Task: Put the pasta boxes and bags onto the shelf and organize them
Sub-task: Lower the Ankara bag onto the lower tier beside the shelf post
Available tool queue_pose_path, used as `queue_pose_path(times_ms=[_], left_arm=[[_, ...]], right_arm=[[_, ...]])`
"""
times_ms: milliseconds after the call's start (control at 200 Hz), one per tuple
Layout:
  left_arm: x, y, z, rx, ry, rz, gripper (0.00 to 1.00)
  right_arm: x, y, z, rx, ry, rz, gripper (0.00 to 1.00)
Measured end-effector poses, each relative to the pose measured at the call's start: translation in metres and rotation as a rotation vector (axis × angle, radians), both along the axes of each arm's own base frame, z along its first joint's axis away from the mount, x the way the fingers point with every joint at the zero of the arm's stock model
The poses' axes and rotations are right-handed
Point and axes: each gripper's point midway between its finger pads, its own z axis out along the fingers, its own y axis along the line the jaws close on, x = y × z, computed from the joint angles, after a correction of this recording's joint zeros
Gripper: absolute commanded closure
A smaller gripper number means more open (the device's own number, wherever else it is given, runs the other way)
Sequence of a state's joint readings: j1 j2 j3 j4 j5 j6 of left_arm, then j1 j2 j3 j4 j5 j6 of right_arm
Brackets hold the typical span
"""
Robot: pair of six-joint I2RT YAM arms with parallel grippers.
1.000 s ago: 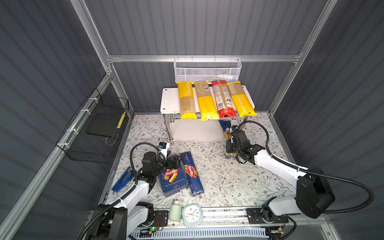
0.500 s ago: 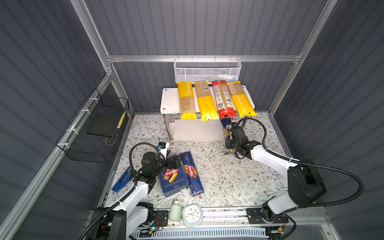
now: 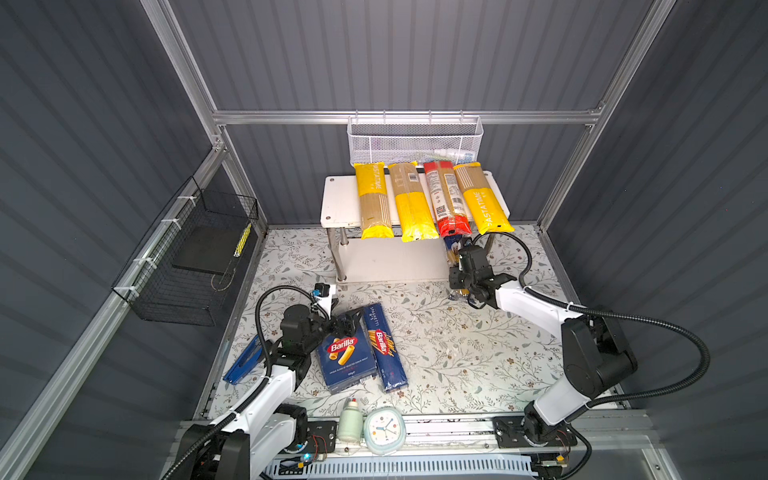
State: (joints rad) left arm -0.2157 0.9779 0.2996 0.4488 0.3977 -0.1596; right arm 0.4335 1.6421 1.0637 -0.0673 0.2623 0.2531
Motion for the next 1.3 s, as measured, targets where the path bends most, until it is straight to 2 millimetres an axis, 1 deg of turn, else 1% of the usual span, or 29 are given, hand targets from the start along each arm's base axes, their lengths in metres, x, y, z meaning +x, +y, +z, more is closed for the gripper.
queue_pose_path(times_ms=[370, 595, 710, 900, 950, 1081, 1166, 1236, 1301], left_arm=[[0.0, 0.001, 0.001, 0.003, -0.005, 0.004, 0.01], [0.001, 0.002, 0.001, 0.004, -0.005, 0.009, 0.01], [0.001, 0.004, 0.0, 0.01, -0.004, 0.025, 0.01], [0.001, 0.01, 0.006, 0.022, -0.029, 0.058, 0.01], [0.001, 0.013, 0.006, 0.03, -0.031, 0.074, 0.01], [0.002, 0.019, 0.009, 0.043, -0.041, 0.107, 0.01], [0.003, 0.021, 0.006, 0.049, -0.032, 0.118, 0.01], [0.003, 0.021, 0.004, 0.052, -0.026, 0.122, 0.01], [0.003, 0.022, 0.002, 0.055, -0.019, 0.125, 0.01]], right_arm=[[0.007, -0.007, -0.006, 0.0, 0.002, -0.019, 1.0], [0.016, -0.009, -0.01, 0.002, -0.004, -0.031, 0.99], [0.019, -0.01, -0.014, 0.0, -0.003, -0.034, 0.98], [0.025, -0.01, -0.014, 0.002, -0.007, -0.038, 0.96], [0.027, -0.01, -0.015, 0.003, -0.007, -0.039, 0.93], [0.03, -0.012, -0.018, 0.003, -0.004, -0.045, 0.92], [0.032, -0.013, -0.02, 0.004, -0.003, -0.051, 0.87], [0.035, -0.013, -0.02, 0.007, -0.009, -0.053, 0.77], [0.036, -0.012, -0.019, 0.009, -0.012, -0.053, 0.74]])
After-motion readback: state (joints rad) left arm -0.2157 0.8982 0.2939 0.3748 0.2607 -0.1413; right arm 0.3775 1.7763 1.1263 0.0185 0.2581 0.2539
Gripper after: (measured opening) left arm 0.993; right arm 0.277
